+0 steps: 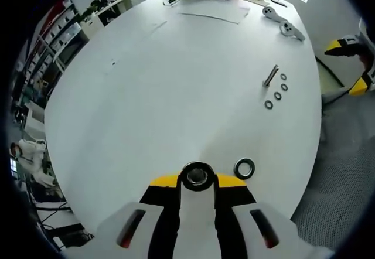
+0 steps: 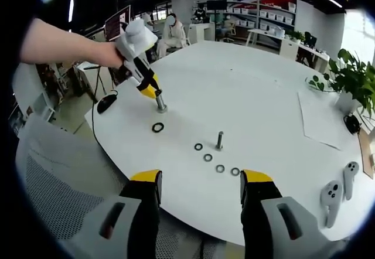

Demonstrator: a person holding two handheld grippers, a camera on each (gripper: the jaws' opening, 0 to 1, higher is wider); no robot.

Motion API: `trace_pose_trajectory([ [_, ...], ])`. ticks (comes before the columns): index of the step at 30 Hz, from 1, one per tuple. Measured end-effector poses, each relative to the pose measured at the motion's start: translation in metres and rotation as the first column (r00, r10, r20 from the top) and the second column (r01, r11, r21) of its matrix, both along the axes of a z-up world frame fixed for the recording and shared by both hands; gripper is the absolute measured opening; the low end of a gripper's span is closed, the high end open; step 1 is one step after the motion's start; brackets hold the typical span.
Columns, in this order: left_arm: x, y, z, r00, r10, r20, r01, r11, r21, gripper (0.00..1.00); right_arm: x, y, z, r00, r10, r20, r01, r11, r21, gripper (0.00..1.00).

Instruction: Place the washer onto the threaded stud by aligning its center hole with the stud, sliding it down to the base, and recovering from edge contact or off-axis alignment until the washer reaches the visible bottom stop.

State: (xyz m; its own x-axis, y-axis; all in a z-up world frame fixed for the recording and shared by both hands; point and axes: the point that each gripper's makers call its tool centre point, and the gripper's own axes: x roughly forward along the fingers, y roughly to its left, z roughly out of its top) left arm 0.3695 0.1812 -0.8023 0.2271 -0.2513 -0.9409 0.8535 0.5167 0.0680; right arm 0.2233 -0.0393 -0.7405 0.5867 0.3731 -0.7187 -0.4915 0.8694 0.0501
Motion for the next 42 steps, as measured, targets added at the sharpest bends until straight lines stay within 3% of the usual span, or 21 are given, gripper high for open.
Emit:
trace_pose_trajectory([
  [15,0.004,0.001,-0.033,0.999,-0.005,-0.051,0.008,0.998,0.055,0.19,-0.002,-0.001,-0.003,1.000,0.001,-0.014,-0.001,1.000,-0.005,0.56],
  [27,-0.009,-0.004,-0.035,0.997,0.014,-0.073,-0.009,0.998,0.068,0.19,-0.002,-0.002,-0.003,1.000,-0.001,-0.015,0.001,1.000,-0.009,0.56],
  [33,-0.007,-0.005,-0.034,0.996,0.029,-0.080,-0.025,0.998,0.062,0.19,-0.001,-0.004,-0.002,1.000,-0.014,-0.014,0.014,1.000,-0.003,0.56],
  [42,-0.008,-0.007,-0.032,0.995,0.003,-0.101,0.006,0.996,0.085,0.19,-0.002,-0.003,-0.003,1.000,-0.008,-0.015,0.008,1.000,-0.011,0.56],
])
